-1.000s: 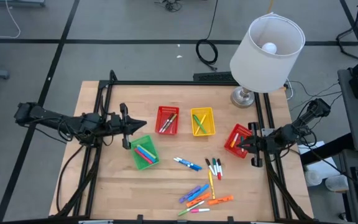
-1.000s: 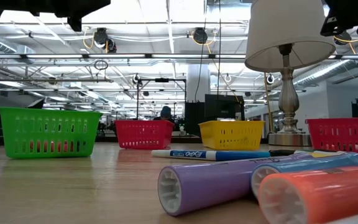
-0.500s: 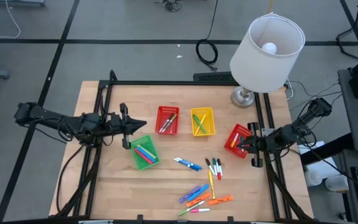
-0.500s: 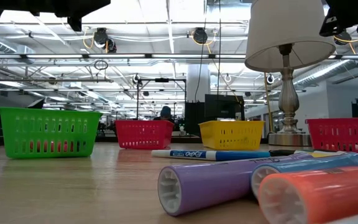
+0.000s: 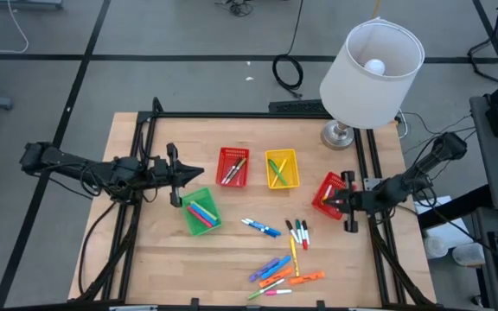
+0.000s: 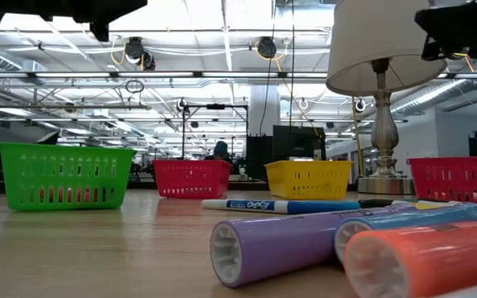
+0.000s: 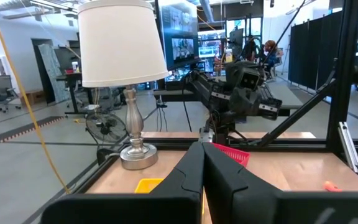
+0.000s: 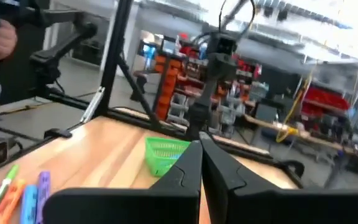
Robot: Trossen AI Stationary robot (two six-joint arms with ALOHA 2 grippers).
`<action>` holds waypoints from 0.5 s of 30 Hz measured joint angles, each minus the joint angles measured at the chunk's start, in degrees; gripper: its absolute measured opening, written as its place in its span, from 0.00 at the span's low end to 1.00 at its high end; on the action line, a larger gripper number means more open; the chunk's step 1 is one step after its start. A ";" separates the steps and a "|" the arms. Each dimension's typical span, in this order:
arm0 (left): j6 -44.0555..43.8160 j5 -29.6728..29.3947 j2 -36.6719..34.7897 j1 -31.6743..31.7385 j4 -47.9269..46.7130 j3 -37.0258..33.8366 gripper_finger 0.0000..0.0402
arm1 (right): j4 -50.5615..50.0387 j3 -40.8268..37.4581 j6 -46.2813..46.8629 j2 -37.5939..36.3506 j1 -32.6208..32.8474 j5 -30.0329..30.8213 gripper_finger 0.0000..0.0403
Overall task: Pick & Place Markers
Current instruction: Put the light blue marker into the left red bin
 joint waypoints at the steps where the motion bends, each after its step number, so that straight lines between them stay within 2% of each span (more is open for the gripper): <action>1: 0.00 0.00 0.00 0.00 0.10 0.00 0.01 | -0.07 0.97 0.90 1.04 -0.02 0.70 0.00; 4: 0.00 0.00 -0.01 -0.01 0.44 0.00 0.01 | -2.00 3.72 3.22 4.76 -0.33 2.92 0.00; 15: 0.61 0.00 0.00 0.00 1.13 0.00 0.01 | -15.28 17.13 13.95 23.54 -5.10 2.97 0.00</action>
